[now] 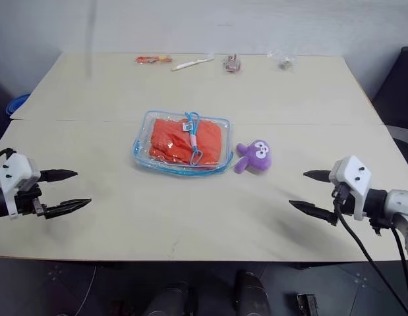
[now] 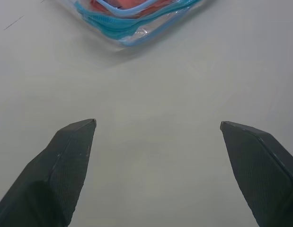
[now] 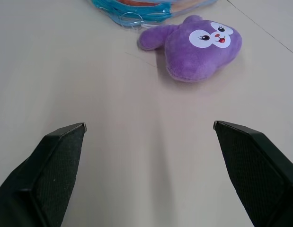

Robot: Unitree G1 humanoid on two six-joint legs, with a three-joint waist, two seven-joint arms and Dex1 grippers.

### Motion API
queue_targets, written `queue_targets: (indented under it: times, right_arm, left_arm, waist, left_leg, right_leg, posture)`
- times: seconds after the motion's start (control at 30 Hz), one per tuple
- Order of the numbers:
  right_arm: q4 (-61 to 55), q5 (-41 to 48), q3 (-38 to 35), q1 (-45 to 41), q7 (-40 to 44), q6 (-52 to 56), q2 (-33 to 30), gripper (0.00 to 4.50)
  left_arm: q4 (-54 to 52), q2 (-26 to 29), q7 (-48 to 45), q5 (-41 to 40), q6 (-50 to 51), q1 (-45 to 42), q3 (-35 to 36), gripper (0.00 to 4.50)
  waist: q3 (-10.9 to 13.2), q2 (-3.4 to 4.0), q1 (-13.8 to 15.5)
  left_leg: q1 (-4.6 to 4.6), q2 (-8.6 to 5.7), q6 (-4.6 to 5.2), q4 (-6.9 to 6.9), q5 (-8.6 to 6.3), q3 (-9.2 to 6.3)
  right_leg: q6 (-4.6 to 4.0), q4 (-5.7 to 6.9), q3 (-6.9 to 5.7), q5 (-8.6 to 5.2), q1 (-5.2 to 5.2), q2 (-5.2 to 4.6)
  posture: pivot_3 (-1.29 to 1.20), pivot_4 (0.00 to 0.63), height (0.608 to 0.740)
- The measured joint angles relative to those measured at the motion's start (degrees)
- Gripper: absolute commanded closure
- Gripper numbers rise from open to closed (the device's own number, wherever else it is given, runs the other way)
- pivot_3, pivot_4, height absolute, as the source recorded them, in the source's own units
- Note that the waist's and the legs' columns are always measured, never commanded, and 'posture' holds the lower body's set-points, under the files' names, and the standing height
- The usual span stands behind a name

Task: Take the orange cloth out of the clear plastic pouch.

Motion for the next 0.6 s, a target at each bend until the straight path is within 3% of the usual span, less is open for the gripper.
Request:
queue_targets:
  times: [0.6]
  right_arm:
    - [0.0,-1.4,0.4,-0.9,-3.4,0.5,1.0,0.0]
  left_arm:
    - [-1.3,-0.3,1.7,0.0,1.8,0.4,-1.2,0.03]
  waist:
    - [0.0,0.0,0.0]
  left_leg:
    - [0.0,0.0,0.0,0.02,0.0,0.01]
  right_leg:
    - [0.0,0.02,0.01,0.0,0.0,0.0]
  posture:
    - [0.0,0.15,0.74]
